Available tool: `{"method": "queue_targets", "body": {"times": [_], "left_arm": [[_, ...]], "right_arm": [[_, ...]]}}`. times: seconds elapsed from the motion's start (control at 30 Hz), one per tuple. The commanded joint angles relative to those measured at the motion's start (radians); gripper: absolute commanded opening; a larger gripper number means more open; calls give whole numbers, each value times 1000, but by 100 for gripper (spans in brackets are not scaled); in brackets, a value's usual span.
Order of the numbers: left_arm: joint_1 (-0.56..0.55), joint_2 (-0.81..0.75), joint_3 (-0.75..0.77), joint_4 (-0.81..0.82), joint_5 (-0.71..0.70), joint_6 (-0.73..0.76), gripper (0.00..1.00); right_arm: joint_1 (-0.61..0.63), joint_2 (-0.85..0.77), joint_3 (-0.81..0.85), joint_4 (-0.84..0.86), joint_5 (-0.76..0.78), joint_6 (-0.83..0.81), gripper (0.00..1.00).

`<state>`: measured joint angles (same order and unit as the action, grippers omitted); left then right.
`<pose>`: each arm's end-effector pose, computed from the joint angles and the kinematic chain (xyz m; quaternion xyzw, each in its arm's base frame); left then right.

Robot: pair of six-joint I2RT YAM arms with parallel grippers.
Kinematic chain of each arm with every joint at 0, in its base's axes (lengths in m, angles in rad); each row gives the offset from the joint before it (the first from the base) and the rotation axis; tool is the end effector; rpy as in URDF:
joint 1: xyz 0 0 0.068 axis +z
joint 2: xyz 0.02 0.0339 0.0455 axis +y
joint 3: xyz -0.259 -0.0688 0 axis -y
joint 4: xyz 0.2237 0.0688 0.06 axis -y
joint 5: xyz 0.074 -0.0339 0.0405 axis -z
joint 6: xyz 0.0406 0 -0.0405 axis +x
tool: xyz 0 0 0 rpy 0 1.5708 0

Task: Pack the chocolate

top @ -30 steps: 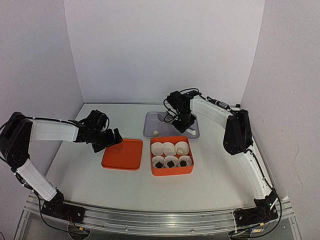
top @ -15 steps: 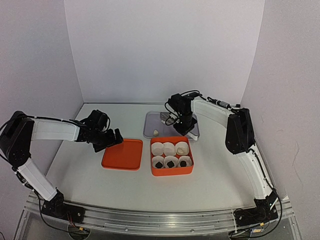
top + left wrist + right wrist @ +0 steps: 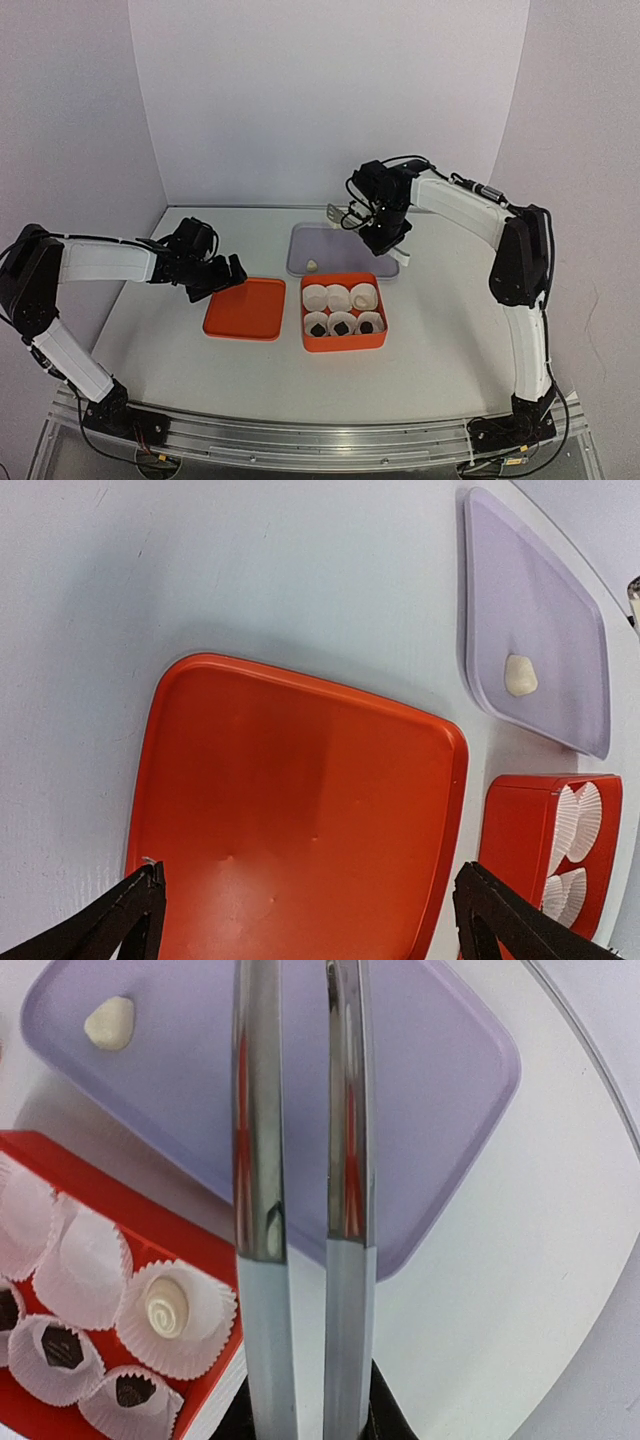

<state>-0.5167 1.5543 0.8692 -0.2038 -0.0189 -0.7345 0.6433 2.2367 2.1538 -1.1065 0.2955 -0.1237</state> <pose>0.2605 -0.1471 0.1884 -0.1056 0.9365 -0.1886 0.2763 0.3671 0.2604 0.2537 -0.3375 0.9111 -0.0915 0.2183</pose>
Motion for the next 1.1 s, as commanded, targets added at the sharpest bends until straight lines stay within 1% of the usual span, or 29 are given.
{"method": "queue_targets", "body": {"times": [0.0,0.23,0.33,0.4,0.53,0.77,1.07], "left_arm": [[4,-50,-9,32,15,-8,100],[4,-56,-23,24,15,-16,100],[4,-49,-20,24,16,-21,100],[4,-44,-16,26,43,-23,100],[4,-34,-11,32,48,-30,100],[4,-32,-15,46,50,-47,100],[4,-24,-25,66,52,-64,100]], "right_arm": [[32,-200,-153,2,-68,59,8],[125,-474,-522,-11,-59,84,8],[173,-551,-606,-25,-63,87,8],[204,-580,-636,-39,-79,88,8],[228,-578,-660,-41,-85,93,9],[230,-464,-611,-41,-44,88,11],[230,-381,-566,-26,-71,94,17]]}}
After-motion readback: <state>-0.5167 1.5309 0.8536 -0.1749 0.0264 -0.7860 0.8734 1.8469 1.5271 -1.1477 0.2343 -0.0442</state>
